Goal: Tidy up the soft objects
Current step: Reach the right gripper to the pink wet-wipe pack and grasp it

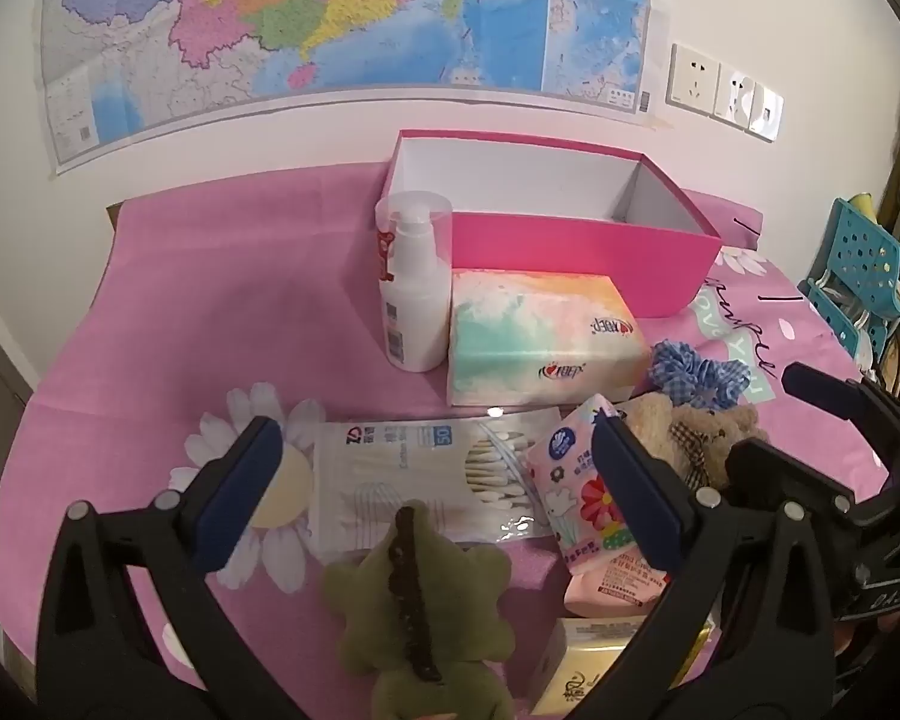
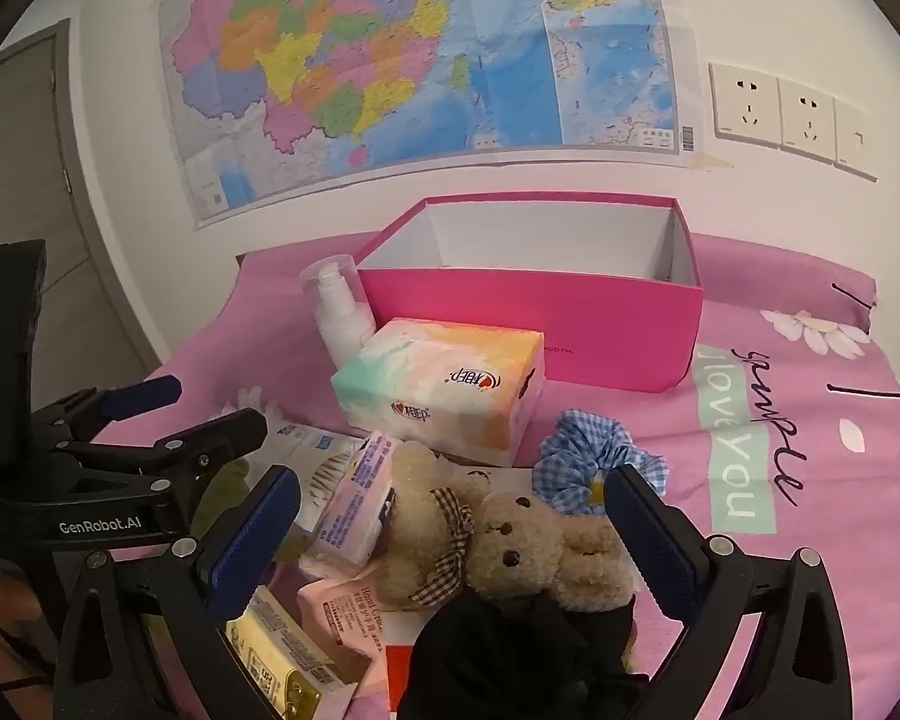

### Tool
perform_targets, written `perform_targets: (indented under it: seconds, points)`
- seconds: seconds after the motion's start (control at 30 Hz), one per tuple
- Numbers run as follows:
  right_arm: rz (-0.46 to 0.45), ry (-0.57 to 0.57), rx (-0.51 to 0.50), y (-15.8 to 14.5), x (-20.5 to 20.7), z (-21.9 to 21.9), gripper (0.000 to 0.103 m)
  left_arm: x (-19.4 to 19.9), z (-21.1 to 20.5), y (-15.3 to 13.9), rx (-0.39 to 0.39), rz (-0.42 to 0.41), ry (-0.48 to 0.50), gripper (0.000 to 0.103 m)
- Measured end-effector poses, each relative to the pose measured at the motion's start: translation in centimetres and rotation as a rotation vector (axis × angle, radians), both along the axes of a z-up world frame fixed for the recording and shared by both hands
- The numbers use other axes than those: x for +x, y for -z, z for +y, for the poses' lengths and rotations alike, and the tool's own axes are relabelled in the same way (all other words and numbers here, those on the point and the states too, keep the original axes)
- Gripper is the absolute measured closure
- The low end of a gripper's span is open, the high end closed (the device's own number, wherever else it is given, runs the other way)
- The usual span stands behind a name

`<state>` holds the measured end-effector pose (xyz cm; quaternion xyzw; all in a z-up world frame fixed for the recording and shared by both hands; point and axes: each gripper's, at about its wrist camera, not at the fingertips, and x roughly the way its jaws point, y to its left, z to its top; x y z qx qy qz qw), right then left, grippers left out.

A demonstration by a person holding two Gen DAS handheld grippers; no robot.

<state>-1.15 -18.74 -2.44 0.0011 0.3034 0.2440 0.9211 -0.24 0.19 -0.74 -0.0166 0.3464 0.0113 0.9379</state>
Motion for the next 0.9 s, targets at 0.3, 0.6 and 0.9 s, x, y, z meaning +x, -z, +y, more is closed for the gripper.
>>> perform_targets:
  seconds: [0.3, 0.6, 0.9]
  points:
    - [0.01, -0.018, -0.003, 0.11, 0.27, 0.03, 0.0, 0.1, -0.03, 0.04, -0.001, 0.004, -0.002, 0.0]
    - [0.011, -0.029, 0.007, 0.34, 0.28, 0.15, 0.004, 0.02, 0.06, 0.17, -0.002, 0.006, -0.003, 0.0]
    - [0.048, -0.055, -0.019, 0.58, 0.42, 0.25, 0.012, 0.03, 0.29, 0.4, -0.007, 0.011, 0.007, 0.0]
